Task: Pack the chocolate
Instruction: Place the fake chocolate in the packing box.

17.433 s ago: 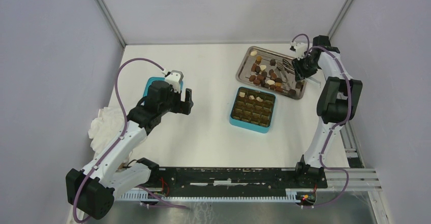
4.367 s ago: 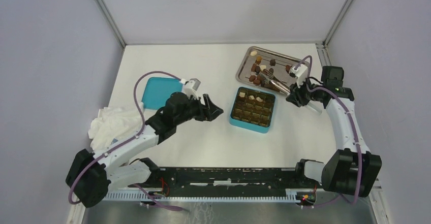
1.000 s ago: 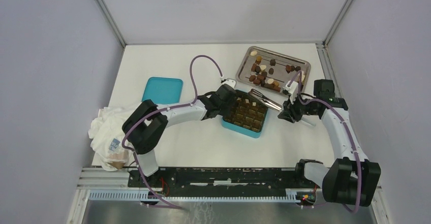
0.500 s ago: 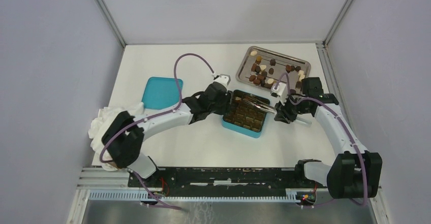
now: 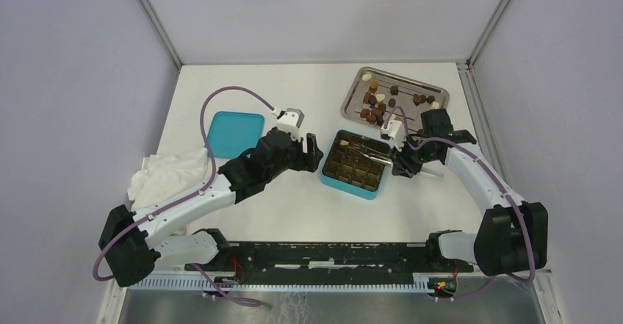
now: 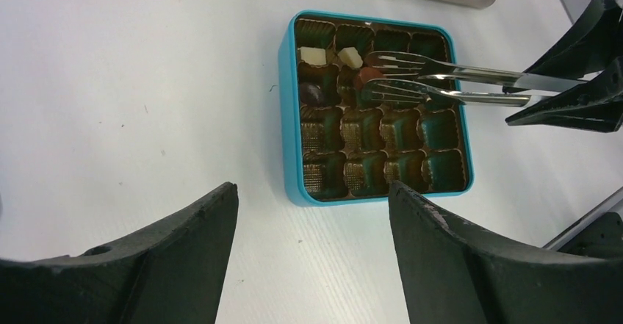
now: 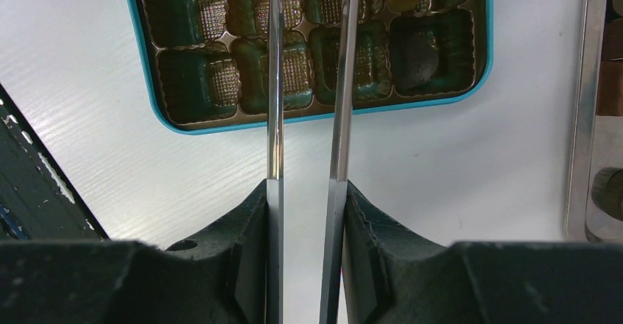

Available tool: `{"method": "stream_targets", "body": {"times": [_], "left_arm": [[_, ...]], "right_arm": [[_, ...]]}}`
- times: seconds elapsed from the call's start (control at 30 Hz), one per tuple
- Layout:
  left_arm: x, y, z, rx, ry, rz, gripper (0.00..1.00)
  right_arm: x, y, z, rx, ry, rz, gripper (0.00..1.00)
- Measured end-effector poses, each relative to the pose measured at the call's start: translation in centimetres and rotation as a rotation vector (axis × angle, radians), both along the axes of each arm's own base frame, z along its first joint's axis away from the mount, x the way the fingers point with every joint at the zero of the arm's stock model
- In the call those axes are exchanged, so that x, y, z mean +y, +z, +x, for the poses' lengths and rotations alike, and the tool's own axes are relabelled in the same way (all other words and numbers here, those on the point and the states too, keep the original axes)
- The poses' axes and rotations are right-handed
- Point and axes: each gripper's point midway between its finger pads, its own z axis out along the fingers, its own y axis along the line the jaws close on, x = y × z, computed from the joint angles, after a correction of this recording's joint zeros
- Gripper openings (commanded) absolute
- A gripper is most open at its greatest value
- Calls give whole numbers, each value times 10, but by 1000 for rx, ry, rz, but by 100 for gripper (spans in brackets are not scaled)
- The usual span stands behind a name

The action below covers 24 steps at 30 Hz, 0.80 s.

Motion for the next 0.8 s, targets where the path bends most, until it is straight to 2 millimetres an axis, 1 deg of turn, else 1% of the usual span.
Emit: {"method": "stream_targets", "body": {"times": [0.17,0.27,0.33,0.5,0.6,0.67,0.73,0.8], "left_arm": [[5,-9,-3,10,7,17,81],[6,-9,-2,7,10,17,81],[6,-7,-2,3,14,14,82],[8,3,-4,-16,13,-10,86],[7,11,-5,-29,5,-33,89],[5,16,-7,-36,-8,-50,92],[3,20,-8,-41,-21,-66,98],[1,24,-9,-45,-37,-87,100]], "right_arm": [[1,-2,1,2,0,-15,31],[1,-4,1,11,-4,-18,38],[1,-6,1,17,-5,-19,42],[1,-3,3,13,-8,-16,45],[2,0,5,5,-8,-11,45],[3,3,7,-1,-7,-6,45],[5,6,9,-9,-6,1,44],[6,11,11,-17,-7,11,45]]}}
